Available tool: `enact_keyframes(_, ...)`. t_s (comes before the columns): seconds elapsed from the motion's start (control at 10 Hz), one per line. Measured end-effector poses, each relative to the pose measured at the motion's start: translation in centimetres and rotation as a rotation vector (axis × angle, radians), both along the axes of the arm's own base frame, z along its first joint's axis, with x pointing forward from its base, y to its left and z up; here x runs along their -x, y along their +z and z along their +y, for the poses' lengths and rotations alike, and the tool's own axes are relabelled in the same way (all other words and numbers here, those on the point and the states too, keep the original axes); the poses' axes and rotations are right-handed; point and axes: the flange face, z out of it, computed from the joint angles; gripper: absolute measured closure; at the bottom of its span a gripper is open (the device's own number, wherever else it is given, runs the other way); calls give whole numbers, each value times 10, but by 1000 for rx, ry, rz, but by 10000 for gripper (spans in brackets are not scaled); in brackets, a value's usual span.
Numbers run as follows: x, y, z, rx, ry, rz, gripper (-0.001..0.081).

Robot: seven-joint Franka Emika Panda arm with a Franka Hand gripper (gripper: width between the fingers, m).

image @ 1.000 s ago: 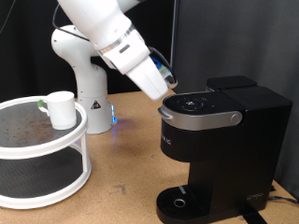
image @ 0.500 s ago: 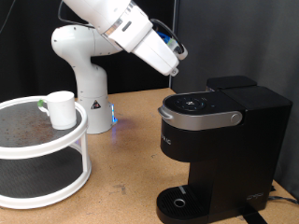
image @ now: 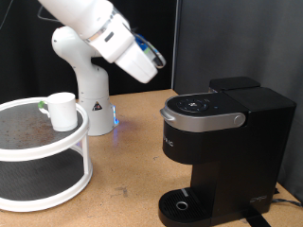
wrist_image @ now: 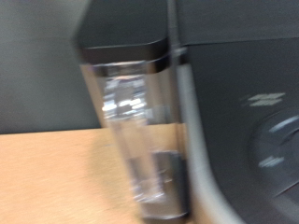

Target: Make a cup of coffee with the keurig machine

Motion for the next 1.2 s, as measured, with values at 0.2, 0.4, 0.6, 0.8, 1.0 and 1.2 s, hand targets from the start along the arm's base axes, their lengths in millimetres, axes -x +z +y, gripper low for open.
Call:
enact_keyframes(0.2, 5, 1, -5, -2, 4, 10, 803)
enact_keyframes(0.4, 5, -4, -9, -5, -83, -41, 803)
enact_keyframes(0.6, 23, -7, -21, 3, -223, -8, 803)
enact_keyframes(0.8, 46, -4, -31, -4, -303, 11, 803)
enact_keyframes(1.0, 45, -6, -31, -5, -312, 19, 803)
enact_keyframes(1.2, 45, -7, -37, -48, -474, -40, 803)
